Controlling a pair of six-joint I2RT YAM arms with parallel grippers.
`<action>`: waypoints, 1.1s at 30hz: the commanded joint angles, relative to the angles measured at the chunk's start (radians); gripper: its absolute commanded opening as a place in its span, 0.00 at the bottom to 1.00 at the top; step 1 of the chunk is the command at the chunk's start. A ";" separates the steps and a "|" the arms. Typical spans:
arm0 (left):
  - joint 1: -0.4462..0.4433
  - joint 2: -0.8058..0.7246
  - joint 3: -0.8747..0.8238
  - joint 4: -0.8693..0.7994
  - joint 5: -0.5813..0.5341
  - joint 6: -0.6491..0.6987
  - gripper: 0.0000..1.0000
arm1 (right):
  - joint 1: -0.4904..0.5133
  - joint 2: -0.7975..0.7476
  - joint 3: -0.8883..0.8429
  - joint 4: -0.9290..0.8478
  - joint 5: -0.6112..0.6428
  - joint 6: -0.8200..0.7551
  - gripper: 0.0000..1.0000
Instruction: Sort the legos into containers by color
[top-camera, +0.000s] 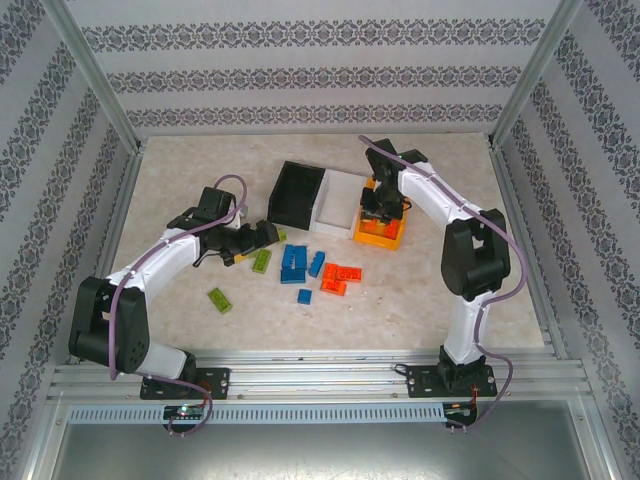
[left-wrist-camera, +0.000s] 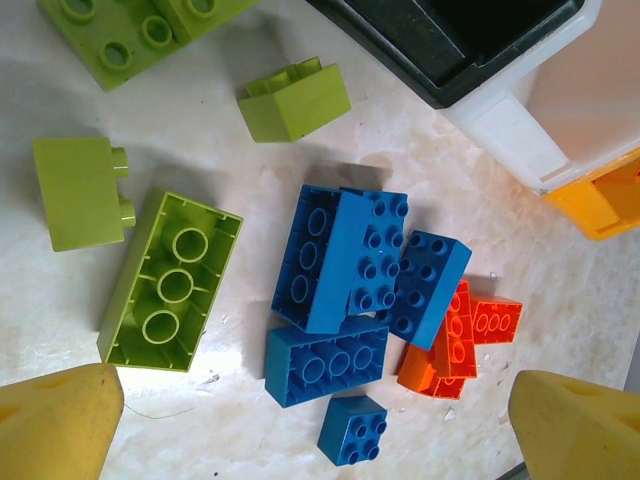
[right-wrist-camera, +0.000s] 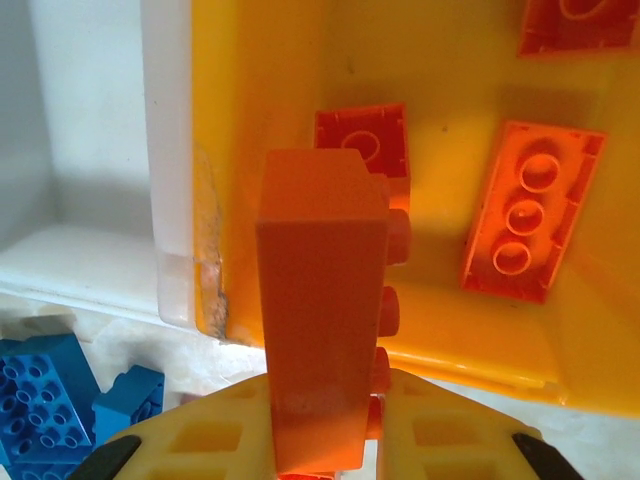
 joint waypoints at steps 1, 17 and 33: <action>0.008 0.001 0.013 -0.038 -0.006 0.036 0.99 | -0.004 0.024 0.041 -0.008 -0.007 -0.018 0.24; 0.038 -0.064 -0.039 -0.055 -0.014 0.055 1.00 | -0.006 0.074 0.100 -0.049 0.046 -0.033 0.46; 0.049 -0.068 -0.035 0.012 0.011 0.027 1.00 | 0.005 -0.143 0.424 -0.264 0.087 -0.016 0.70</action>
